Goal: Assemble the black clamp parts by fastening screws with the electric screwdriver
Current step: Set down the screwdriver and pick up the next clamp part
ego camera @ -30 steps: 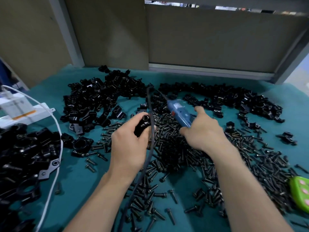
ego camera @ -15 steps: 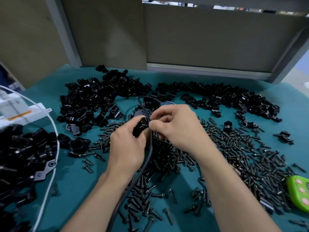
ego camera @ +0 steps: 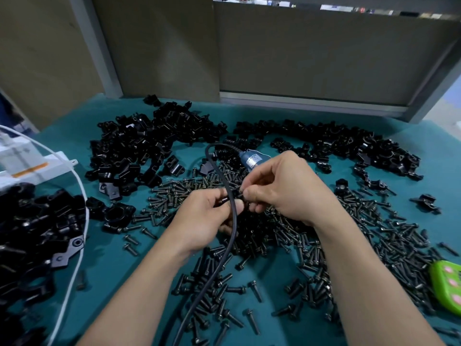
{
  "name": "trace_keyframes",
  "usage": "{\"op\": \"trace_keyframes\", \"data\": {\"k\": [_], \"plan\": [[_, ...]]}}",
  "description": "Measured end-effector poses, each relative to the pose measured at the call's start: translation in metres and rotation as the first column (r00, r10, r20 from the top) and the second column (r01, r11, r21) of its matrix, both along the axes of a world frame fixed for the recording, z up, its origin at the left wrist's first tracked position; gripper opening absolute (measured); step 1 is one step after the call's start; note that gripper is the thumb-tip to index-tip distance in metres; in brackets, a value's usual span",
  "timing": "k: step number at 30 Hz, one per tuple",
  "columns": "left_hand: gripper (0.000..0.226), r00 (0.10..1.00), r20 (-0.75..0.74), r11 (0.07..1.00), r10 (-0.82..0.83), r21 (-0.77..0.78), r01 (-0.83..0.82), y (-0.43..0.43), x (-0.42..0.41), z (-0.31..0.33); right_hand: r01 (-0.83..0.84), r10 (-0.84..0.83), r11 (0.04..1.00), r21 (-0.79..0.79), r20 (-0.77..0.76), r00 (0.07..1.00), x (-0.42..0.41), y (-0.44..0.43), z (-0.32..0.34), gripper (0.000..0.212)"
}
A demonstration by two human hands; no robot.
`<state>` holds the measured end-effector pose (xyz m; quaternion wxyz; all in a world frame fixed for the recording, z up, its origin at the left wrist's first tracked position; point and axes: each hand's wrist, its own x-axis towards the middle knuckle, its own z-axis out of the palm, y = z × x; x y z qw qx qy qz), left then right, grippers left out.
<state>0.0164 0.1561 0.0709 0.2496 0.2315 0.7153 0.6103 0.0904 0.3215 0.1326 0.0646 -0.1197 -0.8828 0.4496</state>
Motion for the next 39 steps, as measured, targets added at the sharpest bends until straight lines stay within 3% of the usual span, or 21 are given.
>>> {"op": "trace_keyframes", "data": {"k": [2, 4, 8, 11, 14, 16, 19, 21, 23, 26, 30, 31, 33, 35, 37, 39], "plan": [[0.019, 0.977, 0.212, 1.000, -0.024, 0.016, 0.021, -0.003, -0.002, -0.001, -0.008, 0.009, 0.996, 0.085, -0.021, 1.000, 0.003, 0.005, 0.004, 0.023], [0.020, 0.937, 0.348, 0.999, -0.021, 0.042, 0.007, -0.008, -0.005, -0.001, 0.009, -0.002, 0.998, 0.066, -0.104, 0.995, 0.008, 0.016, 0.009, 0.026], [0.016, 0.897, 0.429, 0.972, 0.106, 0.145, -0.184, -0.008, -0.010, -0.001, -0.057, -0.051, 0.953, -0.298, -0.341, 0.939, 0.017, 0.029, 0.017, 0.029], [0.009, 0.902, 0.218, 0.925, 0.372, -0.002, -0.381, -0.004, -0.011, -0.002, -0.102, -0.080, 0.894, -0.436, -0.379, 0.922, 0.016, 0.024, 0.013, 0.032], [0.026, 0.810, -0.253, 0.775, 0.529, -0.243, -0.583, -0.009, -0.013, -0.005, -0.114, -0.094, 0.866, -0.487, -0.382, 0.919, 0.013, 0.022, 0.013, 0.037], [0.025, 0.696, -0.417, 0.710, 0.585, -0.152, -0.687, -0.013, -0.012, -0.005, -0.119, -0.071, 0.881, -0.458, -0.378, 0.923, 0.012, 0.021, 0.012, 0.040], [0.012, 0.592, -0.395, 0.679, 0.702, 0.122, -0.724, -0.018, -0.010, -0.004, -0.116, -0.001, 0.939, -0.324, -0.339, 0.941, 0.010, 0.021, 0.007, 0.040], [0.010, 0.626, -0.361, 0.719, 0.692, 0.257, -0.646, -0.018, -0.012, -0.003, -0.119, 0.027, 0.957, -0.265, -0.324, 0.946, 0.008, 0.020, 0.005, 0.037], [0.008, 0.726, -0.349, 0.803, 0.593, 0.323, -0.501, -0.015, -0.012, -0.004, -0.113, 0.038, 0.968, -0.223, -0.316, 0.948, 0.006, 0.021, 0.002, 0.036], [0.014, 0.836, -0.311, 0.878, 0.453, 0.321, -0.356, -0.008, -0.008, -0.006, -0.110, 0.044, 0.973, -0.203, -0.302, 0.952, 0.006, 0.021, 0.001, 0.035], [0.018, 0.888, -0.234, 0.892, 0.397, 0.327, -0.312, -0.003, -0.008, -0.010, -0.118, 0.062, 0.972, -0.202, -0.265, 0.962, 0.008, 0.019, 0.003, 0.033], [0.016, 0.893, -0.216, 0.890, 0.395, 0.330, -0.314, -0.003, -0.008, -0.010, -0.077, 0.023, 0.976, -0.204, -0.254, 0.967, 0.007, 0.019, 0.001, 0.031], [0.015, 0.900, -0.180, 0.885, 0.397, 0.335, -0.323, -0.003, -0.009, -0.010, 0.200, -0.231, 0.968, -0.155, -0.225, 0.947, 0.004, 0.018, -0.002, 0.030], [0.013, 0.906, -0.154, 0.883, 0.395, 0.335, -0.328, -0.003, -0.010, -0.010, 0.480, -0.470, 0.877, -0.024, -0.247, 0.847, 0.003, 0.017, -0.002, 0.039], [0.013, 0.910, -0.137, 0.882, 0.391, 0.338, -0.328, -0.004, -0.010, -0.009, 0.505, -0.474, 0.861, 0.053, -0.274, 0.837, 0.004, 0.013, 0.006, 0.032], [0.013, 0.916, -0.113, 0.878, 0.385, 0.351, -0.325, -0.005, -0.011, -0.008, 0.421, -0.380, 0.890, 0.173, -0.230, 0.896, 0.009, 0.009, 0.018, 0.023]]}}
